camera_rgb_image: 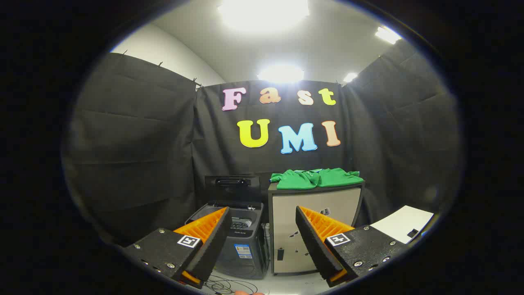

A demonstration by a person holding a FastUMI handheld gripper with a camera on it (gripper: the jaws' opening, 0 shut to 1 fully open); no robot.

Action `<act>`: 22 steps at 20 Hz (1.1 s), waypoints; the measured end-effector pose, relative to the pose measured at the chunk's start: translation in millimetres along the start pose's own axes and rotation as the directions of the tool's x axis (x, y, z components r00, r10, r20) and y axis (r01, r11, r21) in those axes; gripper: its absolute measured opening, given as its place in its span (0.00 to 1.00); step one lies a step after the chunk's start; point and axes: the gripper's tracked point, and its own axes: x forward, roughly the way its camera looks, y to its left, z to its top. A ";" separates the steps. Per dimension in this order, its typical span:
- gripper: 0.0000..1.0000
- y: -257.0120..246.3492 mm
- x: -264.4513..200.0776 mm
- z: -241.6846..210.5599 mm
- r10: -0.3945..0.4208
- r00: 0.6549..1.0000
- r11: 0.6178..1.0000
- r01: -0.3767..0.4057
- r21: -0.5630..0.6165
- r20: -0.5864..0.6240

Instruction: Put the clothes into the washing machine and then close the washing machine lid.

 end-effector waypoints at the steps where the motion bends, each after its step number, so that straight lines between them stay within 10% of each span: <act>1: 0.96 -2.4 2.6 0.5 -0.003 1.000 1.000 0.003 -0.004 0.004; 22: 0.96 -8.4 28.6 -2.0 0.006 1.000 1.000 -0.006 -0.007 0.000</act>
